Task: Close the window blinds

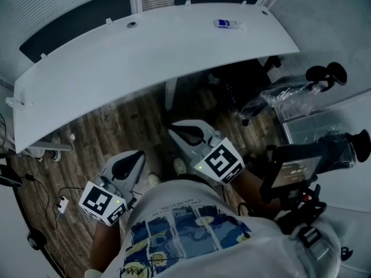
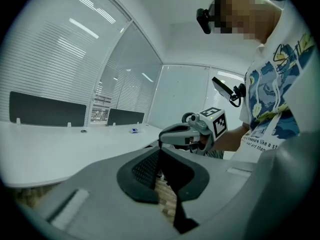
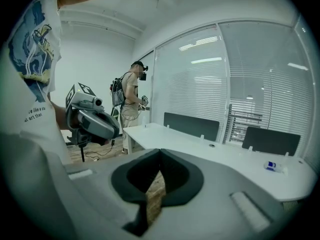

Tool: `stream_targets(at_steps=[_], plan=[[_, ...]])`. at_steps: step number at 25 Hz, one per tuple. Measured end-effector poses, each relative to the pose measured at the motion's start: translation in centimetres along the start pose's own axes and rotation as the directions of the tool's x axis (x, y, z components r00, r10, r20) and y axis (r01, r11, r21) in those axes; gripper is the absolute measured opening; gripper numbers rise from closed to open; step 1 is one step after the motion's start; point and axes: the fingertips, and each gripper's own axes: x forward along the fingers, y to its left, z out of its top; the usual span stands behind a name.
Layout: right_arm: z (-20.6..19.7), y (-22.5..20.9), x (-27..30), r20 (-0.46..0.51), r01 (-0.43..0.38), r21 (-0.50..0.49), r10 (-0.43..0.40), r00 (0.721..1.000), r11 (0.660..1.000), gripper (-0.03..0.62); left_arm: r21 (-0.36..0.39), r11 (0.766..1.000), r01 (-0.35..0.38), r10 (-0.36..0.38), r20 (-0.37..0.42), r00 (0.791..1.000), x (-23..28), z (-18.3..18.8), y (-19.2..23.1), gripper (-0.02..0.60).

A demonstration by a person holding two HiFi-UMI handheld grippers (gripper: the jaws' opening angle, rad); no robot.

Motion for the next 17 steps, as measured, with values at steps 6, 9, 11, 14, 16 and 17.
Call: stream_targets(at_steps=[6, 9, 11, 14, 16, 17], plan=[[-0.28, -0.55, -0.08, -0.003, 0.005, 0.001, -0.005, 1.0, 1.0, 0.003, -0.001, 1.0, 0.005, -0.005, -0.002, 1.0, 0.65, 0.02, 0.04, 0.002], [-0.37, -0.71, -0.1, -0.004, 0.01, 0.0, -0.01, 1.0, 1.0, 0.003, 0.0, 1.0, 0.008, -0.008, -0.003, 1.0, 0.8, -0.01, 0.08, 0.002], [-0.34, -0.76, -0.01, -0.004, 0.01, 0.0, -0.01, 1.0, 1.0, 0.003, 0.0, 1.0, 0.009, -0.009, -0.001, 1.0, 0.84, 0.05, 0.18, 0.002], [-0.19, -0.74, 0.1, -0.005, 0.009, -0.004, -0.009, 1.0, 1.0, 0.003, 0.001, 1.0, 0.01, -0.01, 0.0, 1.0, 0.82, 0.12, 0.22, 0.002], [-0.12, -0.77, 0.11, -0.005, 0.01, -0.009, -0.01, 1.0, 1.0, 0.003, 0.002, 1.0, 0.012, -0.012, 0.001, 1.0, 0.82, 0.15, 0.19, 0.002], [-0.08, -0.79, 0.12, -0.006, 0.01, -0.011, -0.01, 1.0, 1.0, 0.003, 0.003, 1.0, 0.012, -0.012, 0.001, 1.0, 0.81, 0.17, 0.17, 0.002]])
